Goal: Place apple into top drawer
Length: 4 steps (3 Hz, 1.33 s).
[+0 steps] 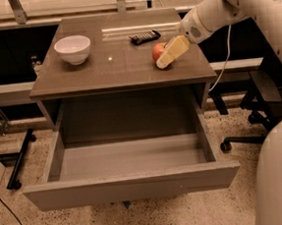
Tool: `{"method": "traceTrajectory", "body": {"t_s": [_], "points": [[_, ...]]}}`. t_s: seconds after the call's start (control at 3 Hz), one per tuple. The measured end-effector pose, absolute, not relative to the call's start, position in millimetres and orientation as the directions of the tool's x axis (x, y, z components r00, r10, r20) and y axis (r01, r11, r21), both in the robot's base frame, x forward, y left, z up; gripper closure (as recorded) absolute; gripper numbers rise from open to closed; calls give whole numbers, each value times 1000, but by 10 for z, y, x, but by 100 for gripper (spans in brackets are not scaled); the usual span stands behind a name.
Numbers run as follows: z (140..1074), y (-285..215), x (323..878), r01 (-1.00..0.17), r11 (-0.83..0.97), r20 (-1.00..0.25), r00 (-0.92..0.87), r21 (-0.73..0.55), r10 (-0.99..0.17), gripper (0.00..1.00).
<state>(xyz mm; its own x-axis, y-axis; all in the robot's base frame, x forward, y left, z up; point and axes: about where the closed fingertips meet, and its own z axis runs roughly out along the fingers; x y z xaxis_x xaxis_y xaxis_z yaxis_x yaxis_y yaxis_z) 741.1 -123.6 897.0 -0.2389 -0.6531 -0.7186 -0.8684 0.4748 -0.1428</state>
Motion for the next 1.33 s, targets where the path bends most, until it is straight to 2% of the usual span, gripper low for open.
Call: {"method": "traceTrajectory", "body": {"t_s": [1.0,1.33], "points": [[8517,-1145,7865,-841,540,-792,-302,-42,-531,2],[8471,-1163,7855,-829,559,-792,-321,-31,-519,25]]}}
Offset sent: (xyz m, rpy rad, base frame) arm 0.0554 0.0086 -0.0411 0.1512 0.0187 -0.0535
